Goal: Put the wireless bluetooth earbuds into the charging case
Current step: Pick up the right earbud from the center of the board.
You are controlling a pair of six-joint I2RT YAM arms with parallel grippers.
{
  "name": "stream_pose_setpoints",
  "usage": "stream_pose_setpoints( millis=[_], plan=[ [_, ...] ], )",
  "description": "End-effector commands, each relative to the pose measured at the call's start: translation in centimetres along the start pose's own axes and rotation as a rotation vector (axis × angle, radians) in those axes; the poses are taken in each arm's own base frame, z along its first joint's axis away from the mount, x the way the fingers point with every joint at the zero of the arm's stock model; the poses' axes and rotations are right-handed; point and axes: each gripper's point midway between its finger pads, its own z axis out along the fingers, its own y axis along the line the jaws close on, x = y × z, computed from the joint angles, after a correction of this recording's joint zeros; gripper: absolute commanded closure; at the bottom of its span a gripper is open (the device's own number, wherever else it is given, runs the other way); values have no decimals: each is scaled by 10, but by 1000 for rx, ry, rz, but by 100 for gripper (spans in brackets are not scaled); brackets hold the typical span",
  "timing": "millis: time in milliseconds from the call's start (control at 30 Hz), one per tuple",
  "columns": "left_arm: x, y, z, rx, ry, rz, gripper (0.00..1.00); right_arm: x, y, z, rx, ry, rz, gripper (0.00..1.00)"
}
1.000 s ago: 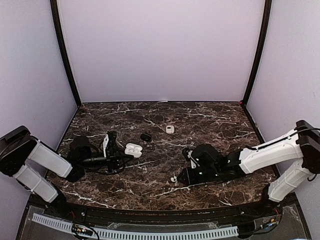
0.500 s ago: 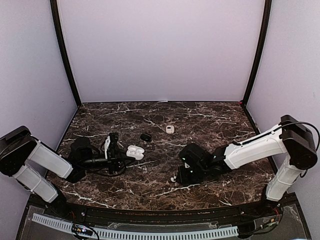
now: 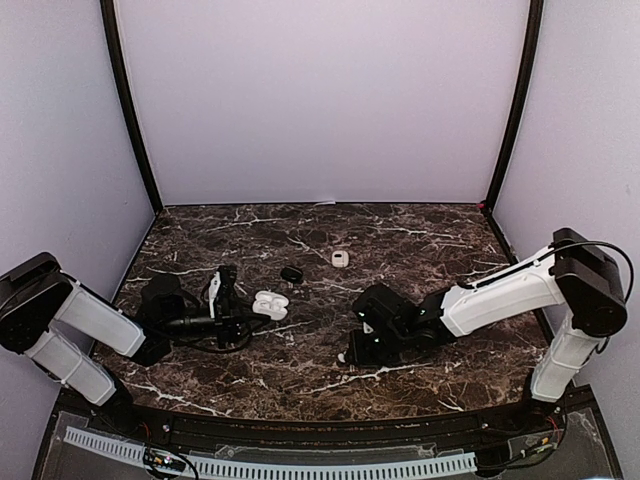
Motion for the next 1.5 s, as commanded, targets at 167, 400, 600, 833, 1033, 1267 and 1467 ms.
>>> stream_pose_setpoints(
  millis=[167, 400, 600, 833, 1033, 1267, 1467],
  plan=[
    [-13, -6, 1, 24, -28, 39, 86, -12, 10, 9, -55, 6, -5, 77],
    [-13, -6, 1, 26, -28, 40, 86, -22, 15, 9, -104, -5, 1, 74],
    [-14, -6, 0, 27, -27, 42, 86, -22, 20, 13, -136, 12, 4, 80],
    [-14, -7, 0, 30, -28, 44, 86, -27, 24, 10, -153, 3, 6, 89],
    [-13, -8, 0, 35, -24, 48, 86, -32, 28, 2, -161, -13, -29, 100],
    [-10, -14, 3, 66, -15, 59, 86, -40, 32, -21, -177, -86, -200, 100],
    [-10, -28, -1, 92, -60, 143, 86, -53, 51, -64, -255, -185, -342, 100]
  ],
)
